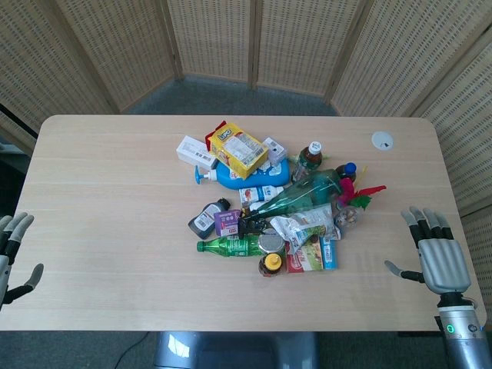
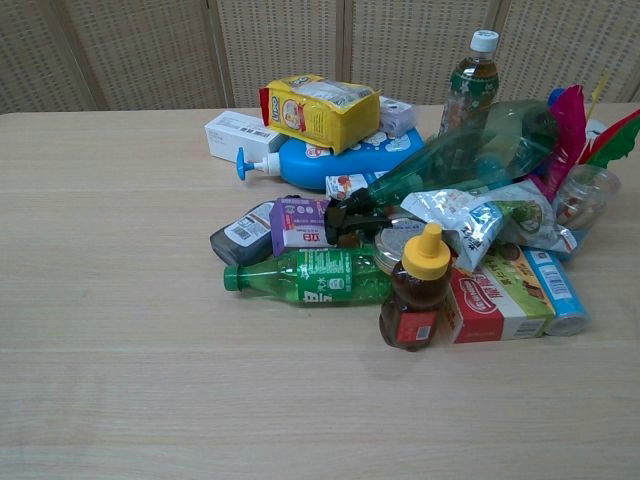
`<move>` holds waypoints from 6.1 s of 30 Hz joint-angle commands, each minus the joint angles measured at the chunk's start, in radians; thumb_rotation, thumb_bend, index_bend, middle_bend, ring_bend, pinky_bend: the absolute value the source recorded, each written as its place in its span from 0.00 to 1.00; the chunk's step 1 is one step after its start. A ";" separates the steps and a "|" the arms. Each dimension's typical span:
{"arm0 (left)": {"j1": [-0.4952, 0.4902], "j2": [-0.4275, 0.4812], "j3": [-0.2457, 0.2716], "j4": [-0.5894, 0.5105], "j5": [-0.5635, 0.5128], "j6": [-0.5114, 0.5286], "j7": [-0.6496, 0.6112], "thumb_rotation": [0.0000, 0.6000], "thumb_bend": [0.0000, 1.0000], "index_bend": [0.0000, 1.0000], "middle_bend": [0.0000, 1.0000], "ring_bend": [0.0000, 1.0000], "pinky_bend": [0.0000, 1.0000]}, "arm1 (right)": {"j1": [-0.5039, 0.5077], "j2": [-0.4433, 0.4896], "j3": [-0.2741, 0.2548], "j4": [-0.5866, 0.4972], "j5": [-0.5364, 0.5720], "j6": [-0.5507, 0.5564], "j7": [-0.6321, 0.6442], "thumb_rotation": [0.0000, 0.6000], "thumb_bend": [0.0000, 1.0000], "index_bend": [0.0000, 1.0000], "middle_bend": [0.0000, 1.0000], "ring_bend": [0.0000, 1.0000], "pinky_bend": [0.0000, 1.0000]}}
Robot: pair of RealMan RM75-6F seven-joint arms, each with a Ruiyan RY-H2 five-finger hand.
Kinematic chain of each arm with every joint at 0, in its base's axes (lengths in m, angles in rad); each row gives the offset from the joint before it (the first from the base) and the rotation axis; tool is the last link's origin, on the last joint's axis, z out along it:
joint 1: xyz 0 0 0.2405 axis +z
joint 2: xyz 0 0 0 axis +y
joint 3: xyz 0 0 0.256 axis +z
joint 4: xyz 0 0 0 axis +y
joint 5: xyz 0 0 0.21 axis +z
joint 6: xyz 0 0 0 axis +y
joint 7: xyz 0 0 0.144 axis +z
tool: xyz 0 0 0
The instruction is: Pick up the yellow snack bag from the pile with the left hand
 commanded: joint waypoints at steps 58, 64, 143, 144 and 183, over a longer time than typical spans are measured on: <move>-1.064 -0.723 -0.330 0.919 -0.455 -1.039 0.003 1.00 0.40 0.00 0.00 0.00 0.00 | -0.152 0.097 0.008 -0.036 0.123 0.094 0.088 0.68 0.18 0.00 0.00 0.00 0.00; -1.157 -0.835 -0.342 1.091 -0.474 -1.102 -0.026 1.00 0.40 0.00 0.00 0.00 0.00 | -0.169 0.109 0.012 -0.056 0.139 0.113 0.071 0.68 0.18 0.00 0.00 0.00 0.00; -0.966 -0.709 -0.150 0.911 -0.176 -0.817 0.011 0.81 0.24 0.00 0.00 0.00 0.00 | -0.202 0.117 0.035 -0.061 0.126 0.136 0.120 0.74 0.19 0.00 0.00 0.00 0.00; -0.974 -0.724 -0.152 0.929 -0.179 -0.826 0.013 0.81 0.24 0.00 0.00 0.00 0.00 | -0.203 0.118 0.035 -0.061 0.127 0.136 0.121 0.74 0.19 0.00 0.00 0.00 0.00; -0.727 -0.487 -0.277 0.511 -0.133 -0.203 -0.283 1.00 0.34 0.71 0.80 0.85 0.59 | -0.170 0.022 0.019 0.015 0.085 0.059 0.195 0.74 0.19 0.00 0.00 0.00 0.00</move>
